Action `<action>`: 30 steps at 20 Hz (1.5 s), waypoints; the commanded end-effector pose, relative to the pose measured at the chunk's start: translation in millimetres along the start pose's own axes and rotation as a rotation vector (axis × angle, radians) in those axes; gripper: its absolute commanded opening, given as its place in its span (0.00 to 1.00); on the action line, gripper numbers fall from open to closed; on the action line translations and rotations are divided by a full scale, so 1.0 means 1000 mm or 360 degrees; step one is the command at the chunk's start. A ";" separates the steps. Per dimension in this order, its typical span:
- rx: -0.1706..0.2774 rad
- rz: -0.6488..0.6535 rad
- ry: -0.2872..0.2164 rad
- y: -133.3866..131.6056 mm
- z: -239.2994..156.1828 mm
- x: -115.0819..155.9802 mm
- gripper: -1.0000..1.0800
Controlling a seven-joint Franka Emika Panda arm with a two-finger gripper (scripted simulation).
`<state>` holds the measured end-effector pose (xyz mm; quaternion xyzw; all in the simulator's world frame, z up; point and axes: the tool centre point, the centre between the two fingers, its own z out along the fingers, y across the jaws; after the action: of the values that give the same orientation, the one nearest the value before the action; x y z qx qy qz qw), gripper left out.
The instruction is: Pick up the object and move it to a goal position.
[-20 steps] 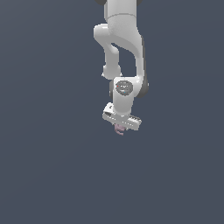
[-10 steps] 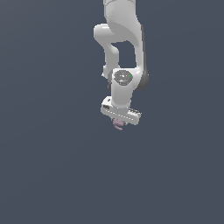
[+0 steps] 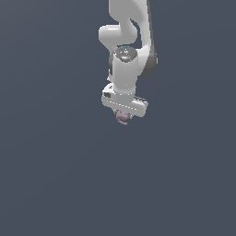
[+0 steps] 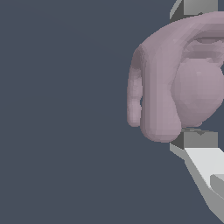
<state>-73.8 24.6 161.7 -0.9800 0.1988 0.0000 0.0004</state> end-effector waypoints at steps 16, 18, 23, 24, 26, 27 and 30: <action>-0.0001 0.0001 0.0000 0.049 -0.174 -0.030 0.00; -0.0001 0.0001 0.0000 0.053 -0.190 -0.032 0.00; -0.0001 0.0001 0.0000 0.061 -0.222 -0.036 0.00; -0.0001 0.0001 0.0000 0.062 -0.226 -0.037 0.00; -0.0001 0.0001 0.0000 0.064 -0.234 -0.038 0.00; -0.0001 0.0001 0.0000 0.064 -0.238 -0.038 0.00; -0.0001 0.0001 0.0000 0.066 -0.244 -0.039 0.00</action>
<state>-134.4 -20.8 402.5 -0.9800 0.1991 -0.0005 0.0002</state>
